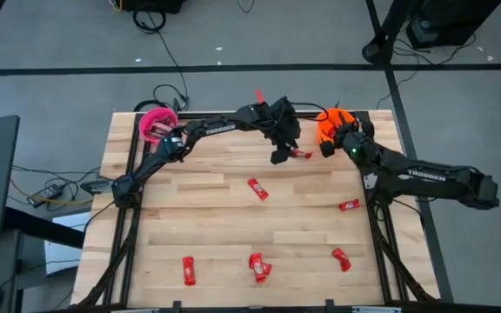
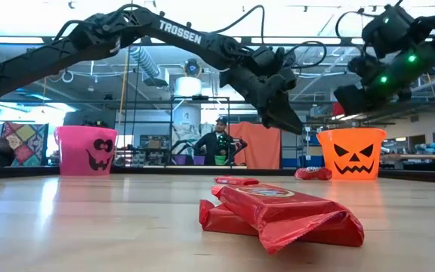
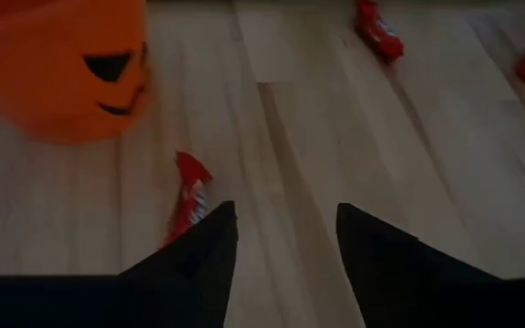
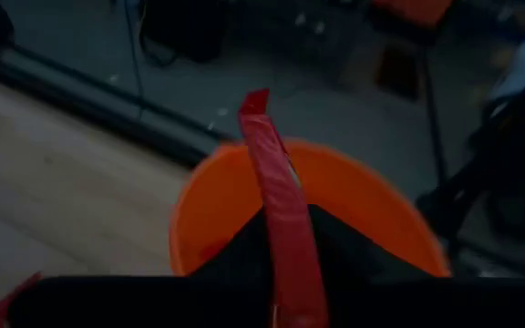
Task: Sort candy by brand, put in halloween buckets
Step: Put the red chocolate bar into the orange bucket
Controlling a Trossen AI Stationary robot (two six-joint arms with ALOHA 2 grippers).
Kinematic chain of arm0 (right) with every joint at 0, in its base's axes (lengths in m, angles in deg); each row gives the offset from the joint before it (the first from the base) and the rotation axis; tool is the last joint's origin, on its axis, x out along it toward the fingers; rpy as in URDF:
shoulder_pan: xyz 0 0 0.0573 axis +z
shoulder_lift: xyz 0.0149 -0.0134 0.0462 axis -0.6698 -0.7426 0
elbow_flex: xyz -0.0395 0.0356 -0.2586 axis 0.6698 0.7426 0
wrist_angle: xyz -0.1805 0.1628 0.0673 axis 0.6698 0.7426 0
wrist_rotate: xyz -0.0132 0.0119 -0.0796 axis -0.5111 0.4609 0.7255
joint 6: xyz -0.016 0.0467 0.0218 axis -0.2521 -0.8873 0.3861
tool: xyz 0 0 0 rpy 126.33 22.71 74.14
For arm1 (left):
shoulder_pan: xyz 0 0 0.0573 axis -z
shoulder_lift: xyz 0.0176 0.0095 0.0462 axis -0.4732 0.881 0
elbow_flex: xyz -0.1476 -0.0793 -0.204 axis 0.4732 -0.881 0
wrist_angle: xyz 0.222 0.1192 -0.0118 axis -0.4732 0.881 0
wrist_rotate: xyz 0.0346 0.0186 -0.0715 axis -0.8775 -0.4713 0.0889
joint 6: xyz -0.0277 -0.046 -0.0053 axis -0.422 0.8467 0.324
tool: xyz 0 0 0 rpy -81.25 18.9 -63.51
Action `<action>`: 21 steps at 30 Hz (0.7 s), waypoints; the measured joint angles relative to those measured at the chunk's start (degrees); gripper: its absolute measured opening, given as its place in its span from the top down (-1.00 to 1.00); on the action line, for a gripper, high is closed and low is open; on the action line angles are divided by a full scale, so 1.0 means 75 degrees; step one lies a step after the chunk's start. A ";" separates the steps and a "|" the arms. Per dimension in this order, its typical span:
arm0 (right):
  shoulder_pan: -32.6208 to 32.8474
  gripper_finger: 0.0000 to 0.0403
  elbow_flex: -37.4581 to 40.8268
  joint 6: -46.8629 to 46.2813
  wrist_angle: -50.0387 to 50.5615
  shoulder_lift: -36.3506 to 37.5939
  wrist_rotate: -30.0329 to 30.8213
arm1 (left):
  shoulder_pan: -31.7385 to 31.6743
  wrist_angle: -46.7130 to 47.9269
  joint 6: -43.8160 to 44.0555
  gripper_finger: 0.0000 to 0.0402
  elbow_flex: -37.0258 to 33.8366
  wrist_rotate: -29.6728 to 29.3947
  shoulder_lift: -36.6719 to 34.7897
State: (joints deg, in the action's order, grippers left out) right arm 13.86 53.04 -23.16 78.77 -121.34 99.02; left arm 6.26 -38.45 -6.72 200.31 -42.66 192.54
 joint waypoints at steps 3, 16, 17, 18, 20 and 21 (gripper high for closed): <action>-0.0610 0.54 0.0000 -0.0249 0.0254 -0.0017 -0.0841 | 0.0053 -0.0354 -0.0014 -0.08 -0.0098 -0.0224 0.0000; -0.1549 -0.30 -0.0019 -0.0264 0.0042 0.0285 -0.2334 | 0.0260 -0.2067 -0.0324 -0.77 -0.1175 -0.1091 0.0012; -0.1527 -0.34 -0.0020 -0.0266 -0.0011 0.0358 -0.2523 | 0.0269 -0.2036 -0.0333 -0.78 -0.1247 -0.1114 0.0012; -0.1498 -0.37 -0.0020 -0.0266 -0.0015 0.0438 -0.2703 | 0.0269 -0.2005 -0.0327 -0.78 -0.1327 -0.1120 0.0012; -0.1446 -0.40 -0.0020 -0.0299 -0.0002 0.0598 -0.3049 | 0.0269 -0.2075 -0.0328 -0.77 -0.1472 -0.1123 0.0015; -0.1422 -0.41 -0.0020 -0.0374 0.0000 0.0665 -0.3204 | 0.0269 -0.2204 -0.0318 -0.76 -0.1554 -0.1127 0.0015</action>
State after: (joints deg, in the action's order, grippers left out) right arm 3.20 52.89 -25.97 78.77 -116.36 74.99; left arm 8.27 -54.98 -9.10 188.66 -51.11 192.65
